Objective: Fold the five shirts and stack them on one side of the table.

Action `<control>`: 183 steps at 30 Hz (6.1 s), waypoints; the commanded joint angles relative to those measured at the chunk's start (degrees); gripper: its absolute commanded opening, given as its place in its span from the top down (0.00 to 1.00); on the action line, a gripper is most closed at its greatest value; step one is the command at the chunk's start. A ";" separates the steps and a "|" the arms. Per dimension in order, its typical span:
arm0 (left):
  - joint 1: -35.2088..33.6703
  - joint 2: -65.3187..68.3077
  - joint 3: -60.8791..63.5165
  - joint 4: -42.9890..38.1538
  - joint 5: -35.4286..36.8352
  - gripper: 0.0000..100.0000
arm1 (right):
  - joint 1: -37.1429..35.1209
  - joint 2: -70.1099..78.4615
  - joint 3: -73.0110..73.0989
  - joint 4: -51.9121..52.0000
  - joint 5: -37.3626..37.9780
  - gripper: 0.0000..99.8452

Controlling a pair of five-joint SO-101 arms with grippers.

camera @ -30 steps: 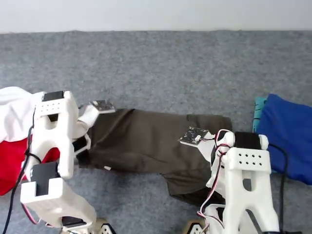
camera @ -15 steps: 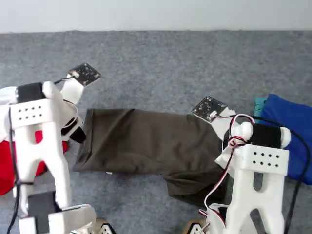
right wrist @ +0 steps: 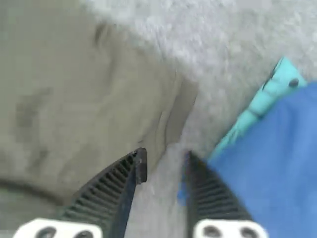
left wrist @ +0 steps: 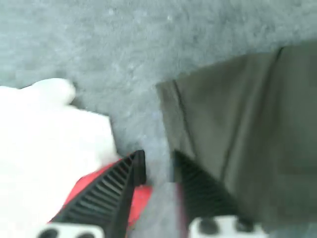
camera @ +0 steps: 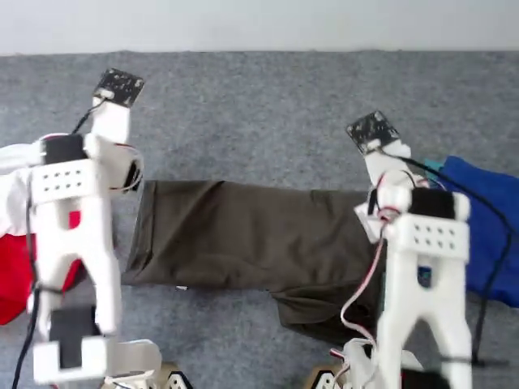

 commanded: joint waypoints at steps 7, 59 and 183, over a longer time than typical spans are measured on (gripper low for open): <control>7.03 22.59 -9.80 -4.92 6.07 0.99 | -3.65 22.73 -4.84 -15.43 -4.57 0.99; 11.16 14.42 -31.43 20.84 4.40 0.98 | -3.91 8.84 6.95 23.78 -4.22 0.99; 62.33 36.84 -39.25 17.93 4.40 0.99 | 39.16 -33.71 -5.63 33.45 8.35 0.99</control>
